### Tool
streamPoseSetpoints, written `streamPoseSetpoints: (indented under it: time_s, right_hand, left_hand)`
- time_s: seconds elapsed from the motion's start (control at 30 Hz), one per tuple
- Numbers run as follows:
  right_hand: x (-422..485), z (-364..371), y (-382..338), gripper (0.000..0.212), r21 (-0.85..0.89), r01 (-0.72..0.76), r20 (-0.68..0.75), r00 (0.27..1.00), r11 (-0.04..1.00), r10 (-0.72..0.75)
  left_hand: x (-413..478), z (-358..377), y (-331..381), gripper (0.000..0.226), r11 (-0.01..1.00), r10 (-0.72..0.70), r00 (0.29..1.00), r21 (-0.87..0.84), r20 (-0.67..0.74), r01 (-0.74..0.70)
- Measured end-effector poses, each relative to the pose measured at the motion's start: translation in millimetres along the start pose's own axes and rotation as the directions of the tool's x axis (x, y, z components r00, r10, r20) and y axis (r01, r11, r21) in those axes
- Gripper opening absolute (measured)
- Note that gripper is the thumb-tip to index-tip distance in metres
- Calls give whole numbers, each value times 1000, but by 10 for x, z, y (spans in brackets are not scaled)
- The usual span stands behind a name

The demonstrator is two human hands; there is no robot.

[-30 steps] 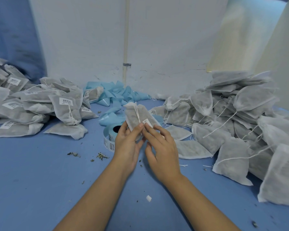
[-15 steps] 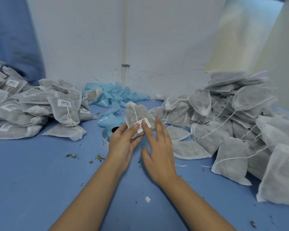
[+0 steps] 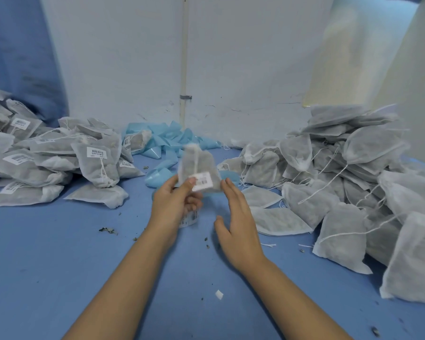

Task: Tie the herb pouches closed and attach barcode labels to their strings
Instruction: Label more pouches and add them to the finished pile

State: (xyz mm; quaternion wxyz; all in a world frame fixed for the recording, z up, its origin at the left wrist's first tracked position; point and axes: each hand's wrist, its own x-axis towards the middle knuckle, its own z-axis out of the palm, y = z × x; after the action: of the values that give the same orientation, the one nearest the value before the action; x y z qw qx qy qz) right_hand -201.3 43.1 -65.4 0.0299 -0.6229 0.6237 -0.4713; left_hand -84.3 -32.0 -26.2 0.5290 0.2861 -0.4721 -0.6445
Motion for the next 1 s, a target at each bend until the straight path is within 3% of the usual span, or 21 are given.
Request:
streamPoseSetpoints:
  time_s: [0.1,0.17,0.33,0.43,0.6,0.77,1.0]
  right_hand:
    - [-1,15,23,65,7,-38,-40,998,999,39]
    - [7,17,26,64,-1,-71,-64,995,998,70]
    - [44,-13,86,46,-312,-174,-151,980,934,132]
    - [58,-31,152,38,-492,-234,-108,972,839,208]
    - [72,12,219,37,-569,-339,-24,917,749,397]
    - [94,-6,215,44,-553,-292,-81,951,780,298]
    - [82,3,129,53,-378,-46,-74,997,925,20]
  left_hand:
    - [82,-64,105,65,906,67,998,-419,11,-56]
    - [103,-90,149,85,855,79,996,-516,29,-53]
    - [8,2,79,66,911,46,992,-412,114,5]
    - [-48,99,32,45,946,-1,987,-319,160,53]
    - [-137,211,-24,31,981,-69,973,-162,220,106]
    - [-159,234,-132,26,994,-105,984,2,140,106]
    - [-178,291,-281,19,984,-65,996,162,-66,75]
